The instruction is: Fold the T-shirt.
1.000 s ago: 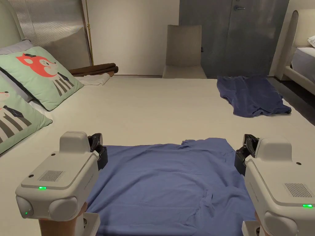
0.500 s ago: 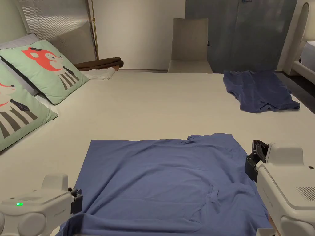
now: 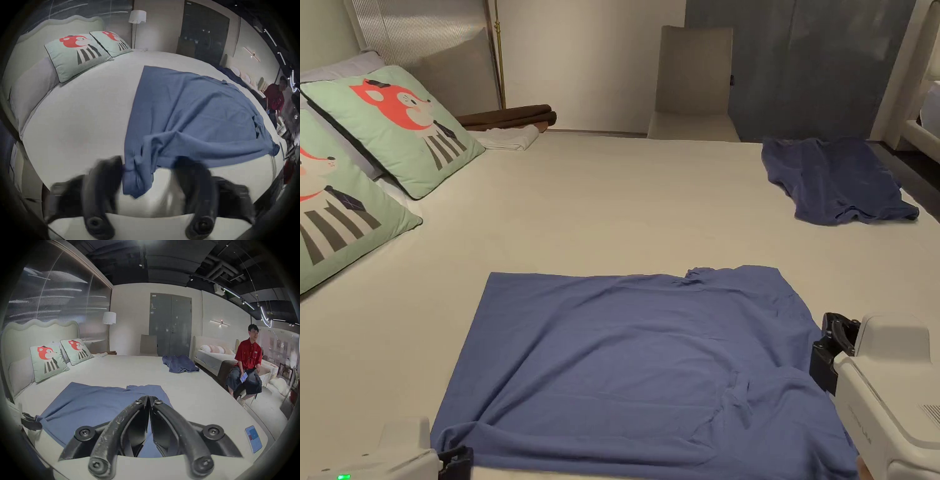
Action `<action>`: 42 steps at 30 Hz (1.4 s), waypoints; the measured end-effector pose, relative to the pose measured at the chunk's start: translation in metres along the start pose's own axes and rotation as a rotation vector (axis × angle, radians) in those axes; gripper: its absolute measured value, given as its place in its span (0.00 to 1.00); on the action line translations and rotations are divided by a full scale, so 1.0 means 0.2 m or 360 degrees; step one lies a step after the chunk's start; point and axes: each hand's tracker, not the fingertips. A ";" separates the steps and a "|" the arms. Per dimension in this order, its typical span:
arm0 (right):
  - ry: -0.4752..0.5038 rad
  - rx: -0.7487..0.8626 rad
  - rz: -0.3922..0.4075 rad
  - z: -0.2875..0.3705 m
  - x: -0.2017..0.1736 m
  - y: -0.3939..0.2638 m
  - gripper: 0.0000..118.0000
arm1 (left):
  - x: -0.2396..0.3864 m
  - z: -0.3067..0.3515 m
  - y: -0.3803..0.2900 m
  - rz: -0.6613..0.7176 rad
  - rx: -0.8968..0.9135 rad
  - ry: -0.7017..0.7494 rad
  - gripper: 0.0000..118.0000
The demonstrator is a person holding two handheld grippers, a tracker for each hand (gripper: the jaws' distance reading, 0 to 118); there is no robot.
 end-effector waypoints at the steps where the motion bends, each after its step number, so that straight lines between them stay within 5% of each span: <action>1: -0.0004 -0.0011 -0.0001 0.00 0.01 -0.01 0.00 | 0.02 0.00 -0.01 -0.0022 -0.0003 0.0031 0.08; 5: -0.0038 -0.0081 -0.0010 0.02 0.07 -0.06 0.03 | 0.02 0.08 0.01 -0.0016 0.0115 -0.0011 0.07; 7: -0.0030 -0.0203 -0.0051 0.01 0.13 -0.12 0.27 | 0.02 0.11 0.03 -0.0034 0.0157 -0.0008 0.07; 8: -0.0037 -0.0250 -0.0077 0.00 0.15 -0.16 0.54 | 0.02 0.12 0.04 -0.0037 0.0177 -0.0014 0.07; 10: -0.0045 -0.0402 -0.0117 -0.01 0.20 -0.25 0.61 | 0.02 0.14 0.05 -0.0035 0.0198 -0.0030 0.07; 12: -0.0029 -0.0591 -0.0152 -0.04 0.24 -0.37 0.86 | 0.02 0.15 0.06 -0.0031 0.0206 -0.0041 0.07; 13: -0.0025 -0.0647 -0.0167 -0.05 0.26 -0.42 0.88 | 0.02 0.15 0.07 -0.0030 0.0207 -0.0053 0.07; 17: -0.0007 -0.0805 -0.0194 -0.06 0.26 -0.61 0.88 | 0.04 0.17 0.07 -0.0028 0.0211 -0.0072 0.07; 19: -0.0019 -0.0840 -0.0185 -0.08 0.25 -0.67 0.78 | 0.05 0.17 0.08 -0.0016 0.0207 -0.0078 0.07; 22: 0.0011 -0.0851 -0.0189 -0.09 0.24 -0.70 0.14 | 0.05 0.18 0.08 0.0005 0.0200 -0.0083 0.07; 23: 0.0026 -0.0845 -0.0189 -0.09 0.23 -0.70 0.09 | 0.05 0.18 0.08 0.0011 0.0199 -0.0084 0.07; 33: 0.0047 -0.0579 -0.0203 -0.11 0.24 -0.43 0.07 | 0.02 0.20 0.22 0.0152 0.0245 -0.0167 0.07; 42: 0.0003 -0.0455 -0.0212 -0.50 0.21 -0.13 0.07 | 0.05 0.03 0.61 0.0164 0.0337 -0.0169 0.07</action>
